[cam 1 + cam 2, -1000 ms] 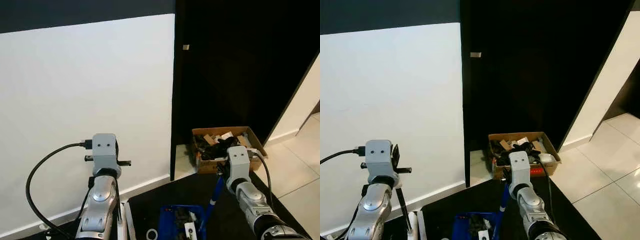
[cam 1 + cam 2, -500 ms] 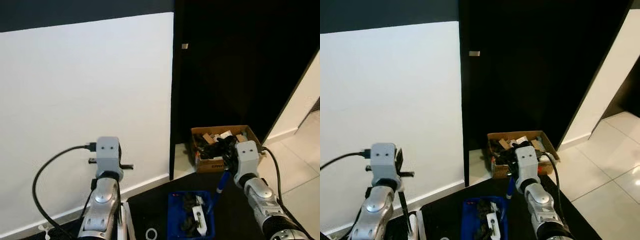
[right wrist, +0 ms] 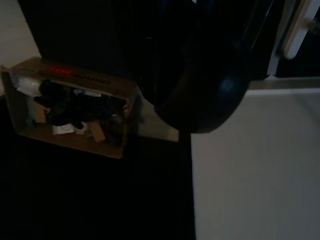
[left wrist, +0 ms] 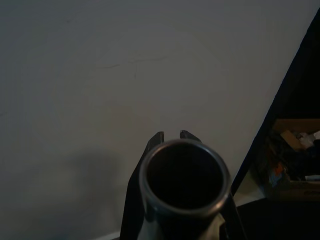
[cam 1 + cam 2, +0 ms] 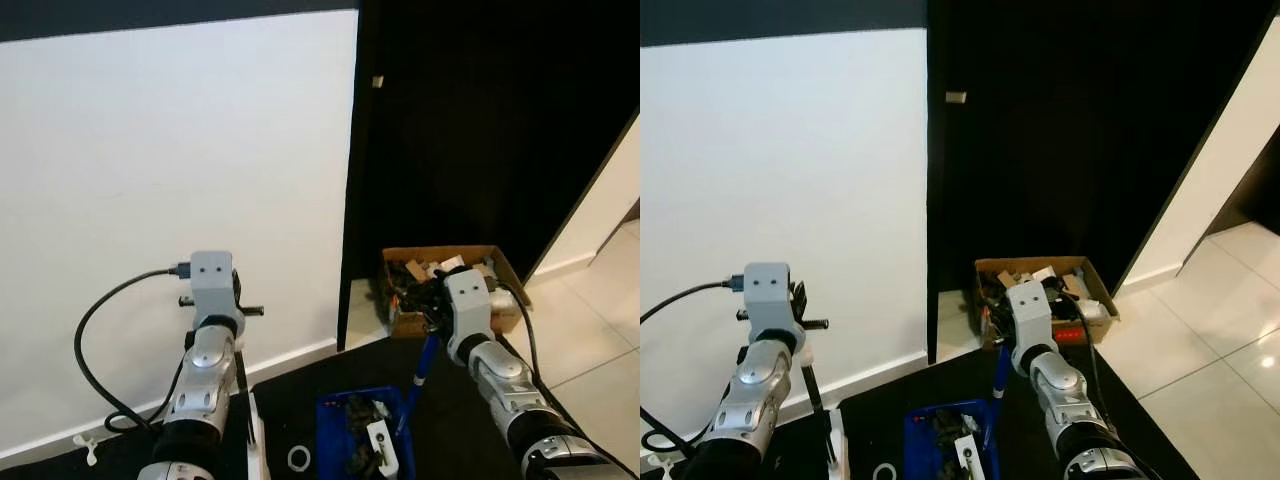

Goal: Sweep floor

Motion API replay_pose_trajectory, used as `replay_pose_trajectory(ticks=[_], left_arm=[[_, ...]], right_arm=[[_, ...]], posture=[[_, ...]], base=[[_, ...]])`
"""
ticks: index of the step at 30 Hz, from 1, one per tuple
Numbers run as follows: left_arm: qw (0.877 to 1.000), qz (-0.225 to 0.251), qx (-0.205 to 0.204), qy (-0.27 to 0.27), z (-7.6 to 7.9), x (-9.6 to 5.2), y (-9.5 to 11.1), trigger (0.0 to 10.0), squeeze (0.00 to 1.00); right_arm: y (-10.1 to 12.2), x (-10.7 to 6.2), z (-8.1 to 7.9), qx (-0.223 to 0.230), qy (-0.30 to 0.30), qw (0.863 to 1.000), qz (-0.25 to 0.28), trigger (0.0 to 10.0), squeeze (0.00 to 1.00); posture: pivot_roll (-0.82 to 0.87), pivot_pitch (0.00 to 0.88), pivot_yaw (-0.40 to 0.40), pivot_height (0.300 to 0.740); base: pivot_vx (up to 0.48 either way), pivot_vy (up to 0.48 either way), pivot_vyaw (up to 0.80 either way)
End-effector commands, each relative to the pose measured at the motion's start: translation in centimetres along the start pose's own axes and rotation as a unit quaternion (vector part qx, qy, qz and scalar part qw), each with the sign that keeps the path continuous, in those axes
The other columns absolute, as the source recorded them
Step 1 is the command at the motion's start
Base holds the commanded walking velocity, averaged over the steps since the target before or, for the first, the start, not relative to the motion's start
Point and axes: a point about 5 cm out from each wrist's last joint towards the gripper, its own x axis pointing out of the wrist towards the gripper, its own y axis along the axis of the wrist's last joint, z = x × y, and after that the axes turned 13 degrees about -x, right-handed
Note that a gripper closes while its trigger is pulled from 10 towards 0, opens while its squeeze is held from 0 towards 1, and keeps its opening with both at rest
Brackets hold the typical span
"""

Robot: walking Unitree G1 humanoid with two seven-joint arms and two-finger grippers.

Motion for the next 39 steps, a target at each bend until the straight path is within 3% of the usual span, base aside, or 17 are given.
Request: replay_pose_trajectory(ticks=[1, 13, 20, 24, 25, 27, 31, 39], left_arm=[[1.000, 0.018, 0.003, -0.001, -0.3, 0.3, 0.7, 10.0, 0.00], [1.000, -0.016, 0.013, 0.015, -1.2, -0.1, -2.2, 10.0, 0.00], [0.999, -0.033, -0.038, 0.012, -0.3, -0.2, -3.0, 10.0, 0.01], [0.995, -0.041, -0.093, -0.014, 2.3, -0.3, -3.3, 10.0, 0.04], [0.995, -0.041, -0.093, -0.014, 2.3, -0.3, -3.3, 10.0, 0.04], [0.991, -0.038, -0.119, -0.038, 4.1, -0.7, -3.2, 10.0, 0.04], [0.990, -0.037, -0.129, -0.050, 4.9, -0.9, -3.2, 10.0, 0.04], [0.978, -0.030, -0.183, -0.095, 8.7, -1.8, -2.2, 10.0, 0.04]], right_arm=[[0.8, 0.4, 0.2, -0.008, 0.000, 1.000, 0.009, 10.0, 0.00], [1.2, 1.3, -2.2, -0.007, 0.009, 1.000, -0.004, 10.0, 0.00], [1.4, 1.4, -3.1, -0.003, 0.015, 1.000, -0.003, 10.0, 0.00], [1.3, 1.4, -4.1, 0.012, 0.033, 0.999, 0.001, 10.0, 0.00], [1.3, 1.4, -4.1, 0.012, 0.033, 0.999, 0.001, 10.0, 0.00], [1.3, 1.4, -4.2, 0.018, 0.038, 0.999, 0.005, 10.0, 0.00], [1.3, 1.4, -4.2, 0.020, 0.039, 0.999, 0.006, 10.0, 0.00], [1.1, 1.3, -4.6, 0.041, 0.048, 0.998, 0.011, 10.0, 0.00]], posture=[[0.08, 0.113, -0.015, 0.740], [0.10, 0.160, -0.011, 0.740], [0.09, 0.154, -0.013, 0.740], [0.08, 0.139, -0.016, 0.740], [0.08, 0.139, -0.016, 0.740], [0.08, 0.132, -0.012, 0.740], [0.08, 0.132, -0.012, 0.740], [0.08, 0.126, -0.004, 0.740]], base=[[0.000, 0.000, 0.00], [0.000, 0.000, 0.00], [0.000, 0.000, 0.00], [0.000, 0.000, 0.00], [0.000, 0.000, 0.00], [0.000, 0.000, 0.00], [0.000, 0.000, 0.00], [0.000, 0.000, 0.00]])
